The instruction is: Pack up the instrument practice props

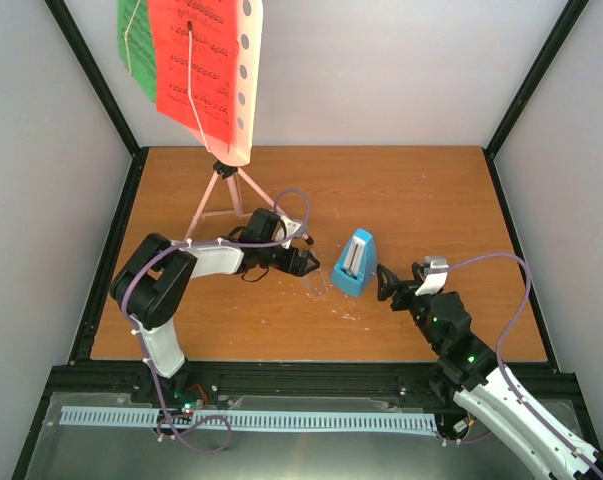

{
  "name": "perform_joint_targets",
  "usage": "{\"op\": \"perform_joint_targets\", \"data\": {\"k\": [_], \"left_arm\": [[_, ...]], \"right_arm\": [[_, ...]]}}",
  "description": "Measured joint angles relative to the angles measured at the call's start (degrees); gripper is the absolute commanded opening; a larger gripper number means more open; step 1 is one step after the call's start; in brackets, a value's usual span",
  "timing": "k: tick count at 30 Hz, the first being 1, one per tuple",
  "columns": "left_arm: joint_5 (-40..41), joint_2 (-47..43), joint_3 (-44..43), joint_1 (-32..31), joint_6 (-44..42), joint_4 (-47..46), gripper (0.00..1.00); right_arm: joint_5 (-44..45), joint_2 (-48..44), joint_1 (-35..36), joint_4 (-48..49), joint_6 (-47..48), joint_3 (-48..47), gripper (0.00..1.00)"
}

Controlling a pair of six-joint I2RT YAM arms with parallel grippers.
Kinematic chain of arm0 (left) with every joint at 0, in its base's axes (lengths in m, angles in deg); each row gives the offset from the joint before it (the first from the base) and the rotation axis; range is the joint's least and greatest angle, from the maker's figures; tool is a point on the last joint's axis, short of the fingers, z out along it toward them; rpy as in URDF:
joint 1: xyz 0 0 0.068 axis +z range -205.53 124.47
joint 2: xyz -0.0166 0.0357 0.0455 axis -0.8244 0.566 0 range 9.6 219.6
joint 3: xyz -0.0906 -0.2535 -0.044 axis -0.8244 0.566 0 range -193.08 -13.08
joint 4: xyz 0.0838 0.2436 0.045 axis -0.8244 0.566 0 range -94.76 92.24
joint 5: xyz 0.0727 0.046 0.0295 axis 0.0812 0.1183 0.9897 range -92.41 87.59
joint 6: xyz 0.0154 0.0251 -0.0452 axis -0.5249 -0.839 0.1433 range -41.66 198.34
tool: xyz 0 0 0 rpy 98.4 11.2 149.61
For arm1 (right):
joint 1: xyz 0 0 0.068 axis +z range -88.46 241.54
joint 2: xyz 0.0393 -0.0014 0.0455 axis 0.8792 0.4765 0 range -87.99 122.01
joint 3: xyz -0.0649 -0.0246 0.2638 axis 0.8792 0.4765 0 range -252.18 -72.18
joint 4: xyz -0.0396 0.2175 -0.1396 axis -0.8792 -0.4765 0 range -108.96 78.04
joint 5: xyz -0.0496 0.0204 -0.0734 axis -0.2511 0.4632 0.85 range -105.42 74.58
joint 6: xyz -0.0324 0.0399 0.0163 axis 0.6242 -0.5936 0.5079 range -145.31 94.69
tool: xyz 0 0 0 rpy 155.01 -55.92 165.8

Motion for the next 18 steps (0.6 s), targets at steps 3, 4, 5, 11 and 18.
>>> {"op": "perform_joint_targets", "data": {"k": [3,4,5,11,18], "left_arm": [[2.38,0.37,-0.5,-0.02,-0.7,2.32,0.86],[2.99,0.37,-0.5,-0.09,-0.9,2.95,0.86],[3.45,0.37,-0.5,-0.22,-1.03,3.48,0.86],[4.96,0.31,-0.5,-1.44,-1.38,4.85,0.87],[4.52,-0.74,0.59,-5.22,-0.74,5.18,0.87]], "right_arm": [[0.0,0.31,0.0,0.04,0.0,0.02,1.0],[0.0,0.37,0.0,0.07,0.0,0.02,1.0],[0.0,0.42,0.0,0.11,0.0,0.04,1.0],[-0.02,0.79,0.0,0.24,0.0,0.04,1.0],[-0.02,0.79,0.0,0.24,0.0,0.11,1.0]]}}
